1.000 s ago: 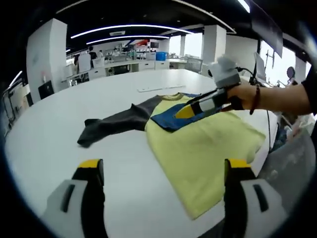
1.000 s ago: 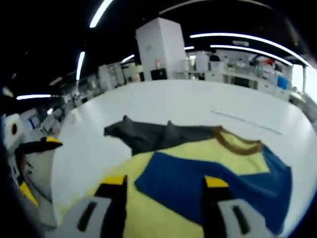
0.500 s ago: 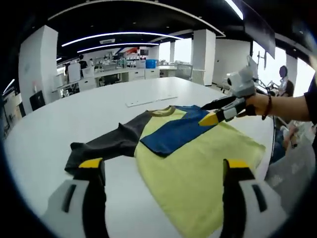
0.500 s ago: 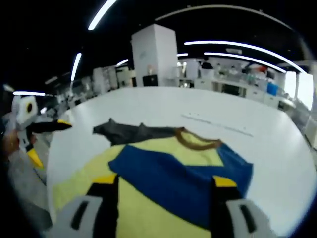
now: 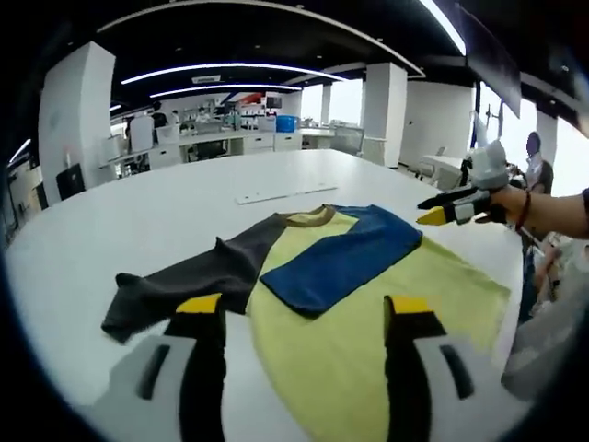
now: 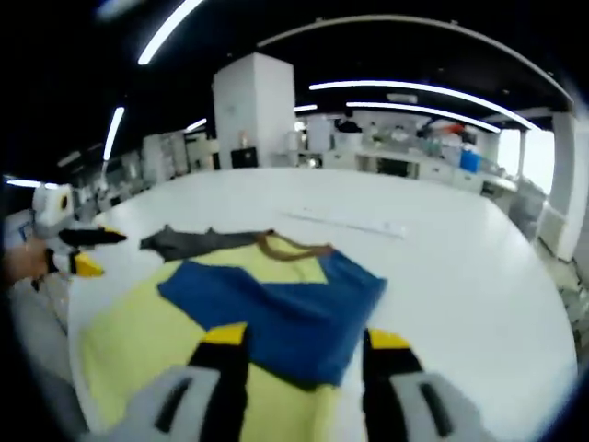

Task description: Fold the garment on the visible template until the final outline fits inside the template.

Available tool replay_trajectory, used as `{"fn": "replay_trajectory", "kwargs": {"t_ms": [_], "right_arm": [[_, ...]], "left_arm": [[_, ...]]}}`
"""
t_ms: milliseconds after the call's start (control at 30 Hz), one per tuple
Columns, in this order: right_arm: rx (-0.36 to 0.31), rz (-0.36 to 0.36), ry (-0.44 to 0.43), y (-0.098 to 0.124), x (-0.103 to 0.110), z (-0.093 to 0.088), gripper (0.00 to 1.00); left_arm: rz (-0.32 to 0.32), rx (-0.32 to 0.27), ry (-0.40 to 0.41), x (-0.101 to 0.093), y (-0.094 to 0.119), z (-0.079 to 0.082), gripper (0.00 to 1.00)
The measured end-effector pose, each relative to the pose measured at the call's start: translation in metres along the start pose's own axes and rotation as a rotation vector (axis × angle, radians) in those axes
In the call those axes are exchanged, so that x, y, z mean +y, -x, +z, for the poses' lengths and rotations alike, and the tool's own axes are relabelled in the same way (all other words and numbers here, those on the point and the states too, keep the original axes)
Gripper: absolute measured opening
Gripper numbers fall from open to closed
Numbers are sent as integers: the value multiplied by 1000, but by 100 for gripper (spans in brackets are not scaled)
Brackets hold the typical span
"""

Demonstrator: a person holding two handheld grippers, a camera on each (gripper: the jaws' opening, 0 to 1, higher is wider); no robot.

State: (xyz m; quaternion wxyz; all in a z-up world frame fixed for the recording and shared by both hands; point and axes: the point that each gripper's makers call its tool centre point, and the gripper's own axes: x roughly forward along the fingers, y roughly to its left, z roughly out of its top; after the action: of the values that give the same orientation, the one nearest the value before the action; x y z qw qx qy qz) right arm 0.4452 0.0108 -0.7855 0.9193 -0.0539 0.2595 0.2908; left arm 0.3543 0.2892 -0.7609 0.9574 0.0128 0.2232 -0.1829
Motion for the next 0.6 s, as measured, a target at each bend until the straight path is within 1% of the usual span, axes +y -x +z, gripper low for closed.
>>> {"fn": "replay_trajectory", "kwargs": {"t_ms": [67, 167, 267, 333, 400, 533, 600], "right_arm": [[-5, -8, -1, 3, -4, 0, 33], [-8, -23, 4, 9, -15, -4, 25], [8, -31, 11, 11, -21, -11, 20], [26, -27, -4, 11, -25, -18, 17], [39, -19, -2, 11, -22, -22, 15], [70, -16, 13, 9, -27, -35, 14], [81, -10, 11, 6, -27, -40, 14]], "left_arm": [[2, 1, 23, 1, -5, -2, 64], [-3, 1, 53, 0, -16, -5, 55], [-5, 10, 57, -1, -25, -10, 49], [-1, 18, 55, -2, -29, -11, 47], [2, 27, 56, -2, -35, -15, 46], [7, 40, 54, -1, -44, -20, 39], [8, 42, 71, -2, -48, -21, 38]]}}
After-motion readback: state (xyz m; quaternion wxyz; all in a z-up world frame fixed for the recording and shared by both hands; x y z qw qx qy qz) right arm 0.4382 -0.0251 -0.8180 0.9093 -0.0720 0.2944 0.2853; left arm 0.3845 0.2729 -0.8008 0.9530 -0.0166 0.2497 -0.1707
